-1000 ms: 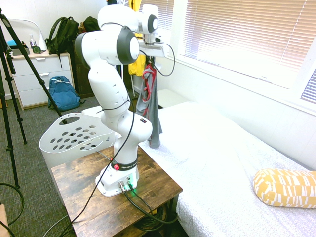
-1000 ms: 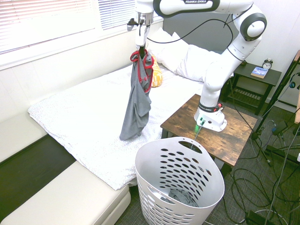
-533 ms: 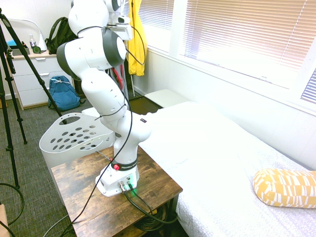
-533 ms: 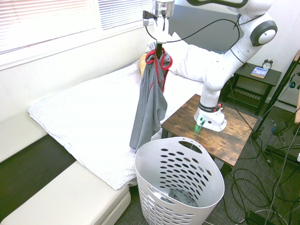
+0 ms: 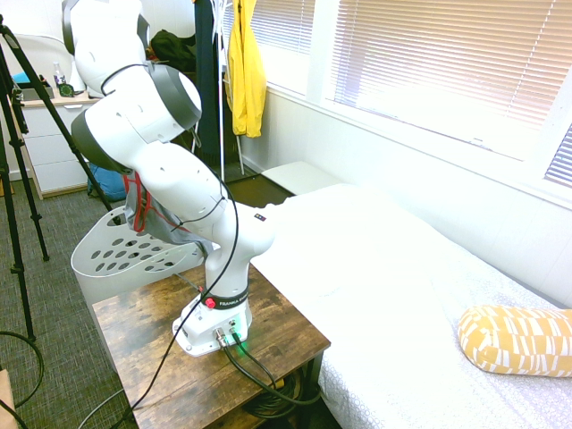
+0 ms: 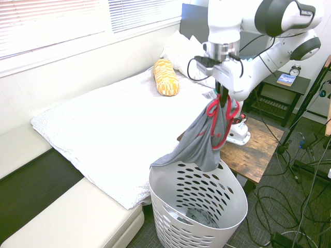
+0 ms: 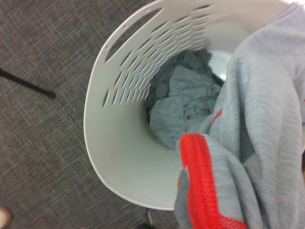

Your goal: Put my clothes in the laundry bag

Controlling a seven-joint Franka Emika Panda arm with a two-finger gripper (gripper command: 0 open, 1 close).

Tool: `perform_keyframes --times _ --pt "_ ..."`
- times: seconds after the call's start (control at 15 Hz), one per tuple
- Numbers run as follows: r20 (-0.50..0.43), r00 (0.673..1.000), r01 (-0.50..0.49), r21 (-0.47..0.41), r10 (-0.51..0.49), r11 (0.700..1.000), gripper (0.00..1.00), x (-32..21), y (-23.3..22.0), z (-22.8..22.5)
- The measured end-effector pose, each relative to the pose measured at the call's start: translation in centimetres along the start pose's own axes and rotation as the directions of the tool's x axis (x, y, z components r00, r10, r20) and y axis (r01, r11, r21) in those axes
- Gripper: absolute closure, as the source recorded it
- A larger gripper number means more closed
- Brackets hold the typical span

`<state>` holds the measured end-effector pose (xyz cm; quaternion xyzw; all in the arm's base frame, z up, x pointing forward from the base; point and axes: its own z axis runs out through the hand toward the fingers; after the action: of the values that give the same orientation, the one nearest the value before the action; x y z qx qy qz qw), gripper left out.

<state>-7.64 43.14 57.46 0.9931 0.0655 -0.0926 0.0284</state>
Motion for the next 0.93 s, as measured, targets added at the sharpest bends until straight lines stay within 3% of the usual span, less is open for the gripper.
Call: perform_keyframes --times 0.2,0.27,0.4,0.93 --pt "0.065 0.998 -0.017 -0.044 0.02 0.999 1.0 -0.2 -1.5 8.9" --pt "0.061 0.998 -0.017 -0.064 0.021 0.998 0.0 -0.4 -1.8 11.4" --pt "0.044 0.999 -0.001 -0.083 0.005 0.997 0.0 -1.3 -2.1 13.5" --pt "0.032 0.999 0.029 -0.075 -0.026 0.997 0.0 -2.7 -2.4 14.9"
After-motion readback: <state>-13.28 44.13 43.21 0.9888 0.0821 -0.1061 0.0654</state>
